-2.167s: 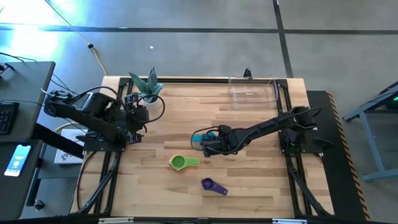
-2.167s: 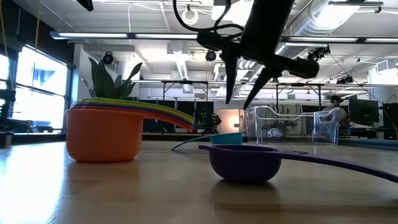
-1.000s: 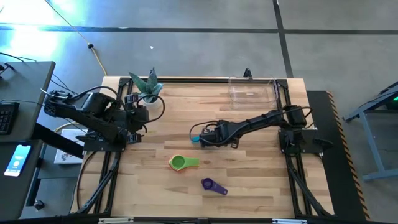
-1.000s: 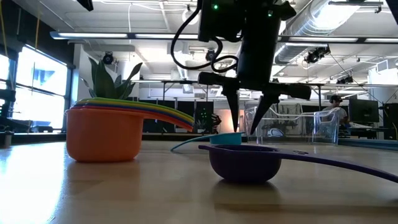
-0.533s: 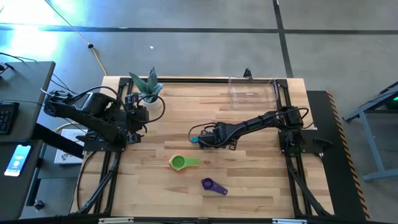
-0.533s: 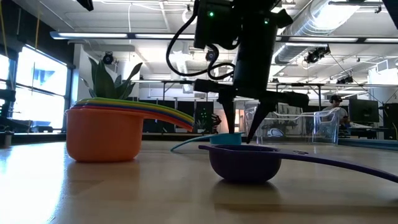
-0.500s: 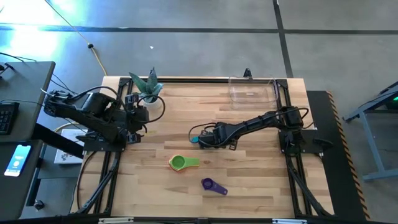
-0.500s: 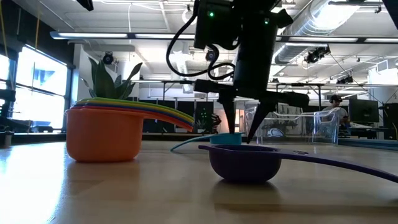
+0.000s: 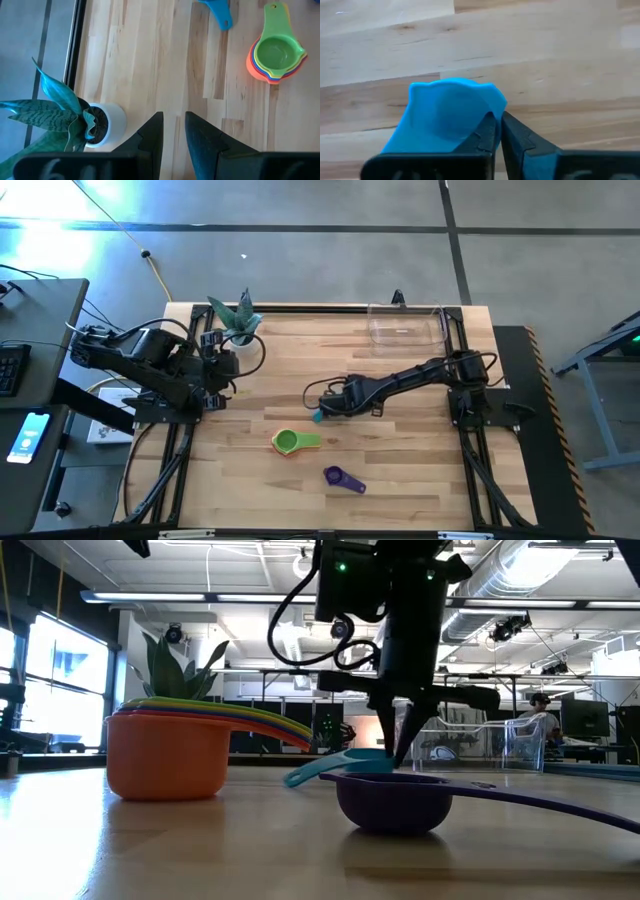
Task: Nest measuring cups in basket
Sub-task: Stack the blue measuring cup into the green measuring cup
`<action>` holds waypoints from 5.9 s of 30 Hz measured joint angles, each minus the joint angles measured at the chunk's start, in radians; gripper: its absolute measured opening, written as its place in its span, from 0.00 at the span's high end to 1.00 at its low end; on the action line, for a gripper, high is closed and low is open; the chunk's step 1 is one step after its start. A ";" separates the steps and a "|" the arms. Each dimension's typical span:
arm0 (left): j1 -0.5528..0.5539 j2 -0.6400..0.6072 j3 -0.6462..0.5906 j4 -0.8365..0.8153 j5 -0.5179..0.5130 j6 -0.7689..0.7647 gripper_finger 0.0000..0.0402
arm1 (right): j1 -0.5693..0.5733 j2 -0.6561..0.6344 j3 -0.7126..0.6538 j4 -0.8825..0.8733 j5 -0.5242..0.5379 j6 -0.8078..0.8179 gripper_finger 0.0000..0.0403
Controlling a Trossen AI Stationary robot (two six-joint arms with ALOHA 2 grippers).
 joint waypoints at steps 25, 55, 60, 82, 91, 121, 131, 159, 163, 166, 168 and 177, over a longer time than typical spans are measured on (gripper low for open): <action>0.000 0.000 0.000 -0.032 0.052 -0.180 0.83 | -0.114 -0.018 0.505 -0.400 0.071 -0.851 1.00; 0.000 0.001 0.000 -0.020 0.244 -1.009 0.83 | -0.108 0.047 0.626 0.006 -0.453 -2.169 1.00; -0.039 0.038 0.001 -0.014 0.282 -1.084 0.83 | -0.097 0.076 0.626 0.006 -0.443 -2.187 1.00; -0.090 0.390 0.001 -0.016 0.216 -1.032 0.89 | -0.159 -0.045 0.624 -0.369 -0.123 -2.206 1.00; -0.116 0.446 -0.026 0.026 0.209 -1.054 0.89 | -0.235 -0.186 0.624 -0.386 -0.067 -2.162 1.00; -0.120 0.443 -0.520 0.838 0.353 -1.251 0.89 | -0.279 -0.285 0.624 -0.394 -0.063 -2.138 1.00; -0.099 0.539 -0.520 1.024 0.349 -1.250 0.89 | -0.280 -0.285 0.624 -0.395 -0.063 -2.146 1.00; -0.118 0.305 -0.520 0.893 0.316 -1.201 0.89 | -0.271 -0.283 0.538 -0.308 -0.234 -2.060 1.00; -0.124 0.229 -0.520 0.881 0.265 -1.172 0.89 | -0.252 -0.280 0.472 -0.244 -0.235 -2.045 1.00; -0.123 0.186 -0.520 0.871 0.222 -1.168 0.89 | -0.235 -0.278 0.406 -0.207 -0.236 -2.033 1.00; -0.120 0.162 -0.520 0.867 0.209 -1.157 0.89 | -0.225 -0.278 0.356 -0.161 -0.236 -2.018 1.00; -0.100 0.147 -0.519 0.873 0.198 -1.109 0.89 | -0.186 -0.278 0.139 0.139 -0.209 -1.830 1.00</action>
